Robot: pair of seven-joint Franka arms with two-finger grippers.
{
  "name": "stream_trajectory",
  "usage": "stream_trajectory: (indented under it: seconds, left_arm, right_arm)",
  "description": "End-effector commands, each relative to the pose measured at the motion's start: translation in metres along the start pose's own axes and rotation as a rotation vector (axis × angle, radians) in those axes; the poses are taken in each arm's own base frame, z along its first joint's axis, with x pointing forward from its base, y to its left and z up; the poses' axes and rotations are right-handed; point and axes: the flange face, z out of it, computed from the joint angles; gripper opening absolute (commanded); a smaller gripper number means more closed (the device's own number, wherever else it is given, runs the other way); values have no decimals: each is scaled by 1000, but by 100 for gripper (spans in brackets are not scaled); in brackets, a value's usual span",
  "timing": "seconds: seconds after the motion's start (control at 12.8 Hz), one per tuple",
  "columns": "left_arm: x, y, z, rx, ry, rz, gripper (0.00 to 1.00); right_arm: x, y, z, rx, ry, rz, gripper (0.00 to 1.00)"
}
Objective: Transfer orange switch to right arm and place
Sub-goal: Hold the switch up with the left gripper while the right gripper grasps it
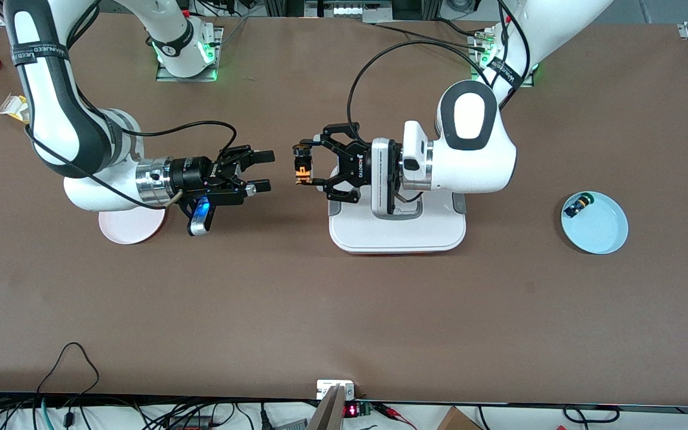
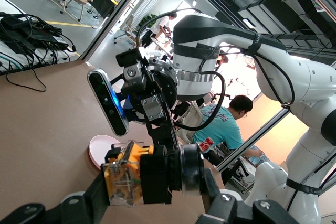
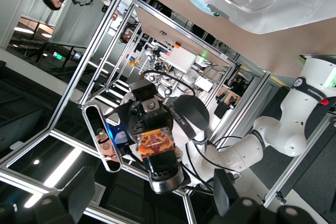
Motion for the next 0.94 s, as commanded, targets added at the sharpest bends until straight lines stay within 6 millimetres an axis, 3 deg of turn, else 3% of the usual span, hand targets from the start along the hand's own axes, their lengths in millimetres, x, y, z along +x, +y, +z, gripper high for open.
stream_trajectory:
  seconds: [0.0,0.55,0.86]
  left_arm:
    - [0,2,1,-10,26,14,17]
    - [0,2,1,-10,26,12,17]
    - [1,1,-1,-8,27,14,17]
  right_arm:
    - [-1,0,19,21,-8,-18,100]
    - [3,12,58,3,9,19,100]
    - [0,13,65,-3,3,15,100]
